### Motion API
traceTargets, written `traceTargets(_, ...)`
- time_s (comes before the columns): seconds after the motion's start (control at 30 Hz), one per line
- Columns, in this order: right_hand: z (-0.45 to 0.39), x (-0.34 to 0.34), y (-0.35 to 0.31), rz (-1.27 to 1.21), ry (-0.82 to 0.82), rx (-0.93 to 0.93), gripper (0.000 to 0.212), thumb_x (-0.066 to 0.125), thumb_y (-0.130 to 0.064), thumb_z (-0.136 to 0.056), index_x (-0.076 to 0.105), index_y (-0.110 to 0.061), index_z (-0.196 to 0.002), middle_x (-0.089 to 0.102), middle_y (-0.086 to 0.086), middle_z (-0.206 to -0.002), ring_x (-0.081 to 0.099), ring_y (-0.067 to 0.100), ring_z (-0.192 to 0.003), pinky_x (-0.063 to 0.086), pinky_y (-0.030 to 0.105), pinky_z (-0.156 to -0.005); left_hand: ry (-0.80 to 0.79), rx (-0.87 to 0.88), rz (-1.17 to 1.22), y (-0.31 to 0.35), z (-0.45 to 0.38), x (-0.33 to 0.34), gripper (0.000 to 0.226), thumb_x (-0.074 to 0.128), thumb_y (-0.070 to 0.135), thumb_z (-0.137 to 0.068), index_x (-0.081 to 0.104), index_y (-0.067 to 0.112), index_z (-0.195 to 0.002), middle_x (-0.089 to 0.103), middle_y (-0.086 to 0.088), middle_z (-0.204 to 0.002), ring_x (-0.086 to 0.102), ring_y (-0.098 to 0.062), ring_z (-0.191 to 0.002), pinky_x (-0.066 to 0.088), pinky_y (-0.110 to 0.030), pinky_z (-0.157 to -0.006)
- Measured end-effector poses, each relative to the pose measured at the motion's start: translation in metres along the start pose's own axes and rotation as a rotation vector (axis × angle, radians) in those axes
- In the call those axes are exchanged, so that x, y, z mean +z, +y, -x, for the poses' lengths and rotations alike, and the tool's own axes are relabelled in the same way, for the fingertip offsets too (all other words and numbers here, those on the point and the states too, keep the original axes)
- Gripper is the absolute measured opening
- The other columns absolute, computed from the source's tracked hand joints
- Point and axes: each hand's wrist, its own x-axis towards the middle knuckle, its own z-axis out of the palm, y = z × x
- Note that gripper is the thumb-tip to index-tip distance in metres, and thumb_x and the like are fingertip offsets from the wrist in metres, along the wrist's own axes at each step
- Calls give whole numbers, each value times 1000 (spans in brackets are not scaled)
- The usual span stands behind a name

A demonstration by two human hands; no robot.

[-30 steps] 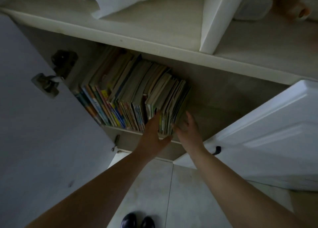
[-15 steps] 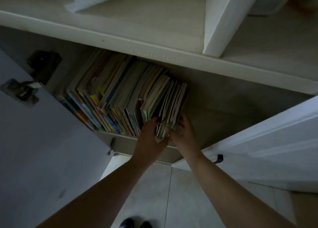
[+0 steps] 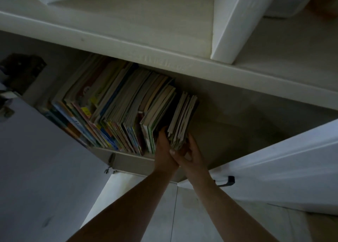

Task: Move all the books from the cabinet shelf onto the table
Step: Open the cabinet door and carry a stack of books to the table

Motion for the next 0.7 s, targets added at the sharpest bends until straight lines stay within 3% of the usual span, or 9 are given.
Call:
traceTargets(0.07, 3, 0, 3, -7, -39, -25, 81, 75, -33, -75, 30, -42, -141, 35, -11, -149, 32, 8, -138, 35, 39, -113, 59, -14, -25, -4, -4, 5, 83, 78, 30, -72, 32, 16, -140, 48, -5, -138, 45, -14, -127, 35, -15, -97)
traceTargets(0.13, 3, -2, 5, -4, -39, -44, 76, 75, -27, -75, 31, -50, -133, 37, -14, -146, 33, 6, -137, 34, 36, -113, 94, -48, -34, -8, -7, 10, 86, 78, 32, -69, 34, 13, -140, 49, -9, -138, 46, -22, -128, 36, -23, -99)
traceTargets(0.2, 1, -3, 5, -19, -35, -34, 75, 74, -23, -77, 31, -48, -134, 37, -11, -147, 35, 9, -137, 33, 38, -114, 109, -78, -35, -7, -8, 11, 84, 76, 36, -67, 36, 13, -138, 51, -9, -137, 48, -24, -127, 37, -26, -98)
traceTargets(0.27, 1, -3, 3, -17, -34, -8, 79, 74, -26, -77, 30, -39, -141, 37, -4, -150, 36, 11, -137, 35, 42, -112, 102, -90, -21, -3, -8, 9, 75, 77, 24, -72, 39, 12, -137, 53, -8, -134, 49, -17, -122, 37, -25, -94)
traceTargets(0.37, 4, -1, -3, -36, -47, -11, 69, 68, -28, -82, 31, -41, -139, 35, -3, -150, 37, 12, -136, 37, 39, -111, 102, -77, 3, 3, -6, 0, 66, 75, 17, -76, 43, 12, -133, 57, -7, -129, 52, -14, -116, 38, -24, -92)
traceTargets(0.5, 21, -1, -25, -49, -52, -26, 52, 55, -35, -88, 32, -48, -134, 30, -20, -143, 29, 2, -134, 32, 27, -110, 61, -158, 68, 16, -2, -16, 69, 79, 26, -71, 48, 15, -132, 63, -4, -124, 59, -20, -114, 46, -31, -94)
traceTargets(0.6, 33, -7, -26, 86, -53, -48, 46, 48, -32, -93, 29, -49, -132, 17, -44, -122, 22, -16, -119, 28, 8, -98, -18, -221, 116, 22, 2, -32, 71, 76, 39, -57, 54, 25, -123, 68, 4, -112, 64, -16, -104, 53, -42, -91)
traceTargets(0.63, 38, -10, -29, 147, -44, -77, 44, 48, -31, -94, 28, -51, -128, 15, -41, -126, 20, -14, -122, 25, 7, -100, -48, -239, 147, 28, 5, -40, 69, 75, 38, -54, 57, 26, -119, 69, 5, -108, 66, -16, -100, 54, -44, -89)
traceTargets(0.7, 52, -10, -37, 275, -50, -123, 46, 49, -30, -94, 24, -52, -125, 13, -24, -141, 12, 0, -137, 18, 19, -111, -115, -259, 228, 39, 14, -58, 68, 77, 37, -50, 62, 24, -115, 72, 2, -104, 69, -18, -97, 56, -45, -87)
